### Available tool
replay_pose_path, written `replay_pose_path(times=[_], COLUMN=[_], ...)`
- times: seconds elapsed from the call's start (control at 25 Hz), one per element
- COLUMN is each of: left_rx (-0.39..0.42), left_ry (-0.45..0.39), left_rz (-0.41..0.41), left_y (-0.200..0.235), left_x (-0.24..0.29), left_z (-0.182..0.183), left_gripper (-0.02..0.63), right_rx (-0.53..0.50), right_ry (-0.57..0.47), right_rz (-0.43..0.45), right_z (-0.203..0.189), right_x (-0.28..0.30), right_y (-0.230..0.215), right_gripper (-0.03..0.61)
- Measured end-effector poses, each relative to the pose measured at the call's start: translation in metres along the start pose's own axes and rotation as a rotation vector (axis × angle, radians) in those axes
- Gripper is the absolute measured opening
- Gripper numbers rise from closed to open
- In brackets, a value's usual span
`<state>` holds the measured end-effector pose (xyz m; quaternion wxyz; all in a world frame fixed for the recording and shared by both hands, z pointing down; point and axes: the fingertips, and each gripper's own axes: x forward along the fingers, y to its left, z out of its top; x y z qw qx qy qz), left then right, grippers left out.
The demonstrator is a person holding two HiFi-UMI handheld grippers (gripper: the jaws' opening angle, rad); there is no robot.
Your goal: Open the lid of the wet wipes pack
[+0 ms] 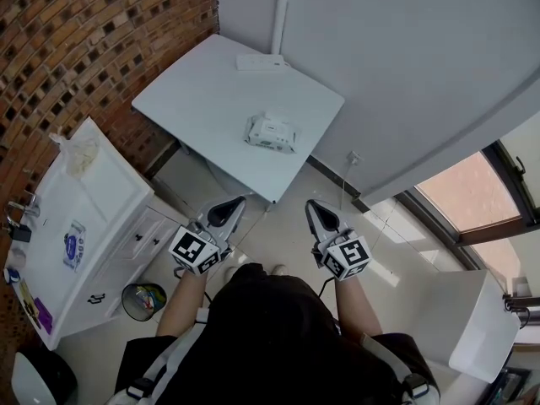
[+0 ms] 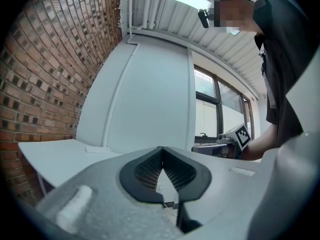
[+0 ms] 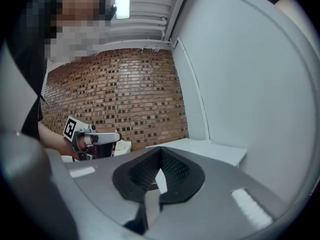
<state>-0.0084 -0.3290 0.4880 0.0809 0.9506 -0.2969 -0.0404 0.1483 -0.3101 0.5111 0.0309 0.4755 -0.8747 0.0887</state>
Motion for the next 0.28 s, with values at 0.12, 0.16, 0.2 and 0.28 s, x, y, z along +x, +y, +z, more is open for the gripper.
replay_pose_path(times=[0.12, 0.16, 0.2, 0.28], left_rx=[0.002, 0.008, 0.015, 0.031], left_ry=[0.010, 0.015, 0.019, 0.025], left_rz=[-0.014, -0.023, -0.030, -0.043], left_y=[-0.0016, -0.0029, -0.0038, -0.0044], left_x=[0.0038, 0.0055, 0.0071, 0.0102], left_z=[-0.0023, -0.0026, -0.0025, -0.0012], left_gripper=[0.002, 0.002, 0.002, 0.002], right_rx=[-0.002, -0.003, -0.005, -0.010], right_ry=[-0.002, -0.003, -0.005, -0.009], right_rz=[0.001, -0.001, -0.002, -0.006], right_z=[0.0001, 0.0011, 0.0023, 0.0054], right_x=[0.0026, 0.0036, 0.0047, 0.0071], right_y=[-0.0014, -0.0021, -0.0028, -0.0041], right_gripper=[0.005, 0.006, 0.005, 0.005])
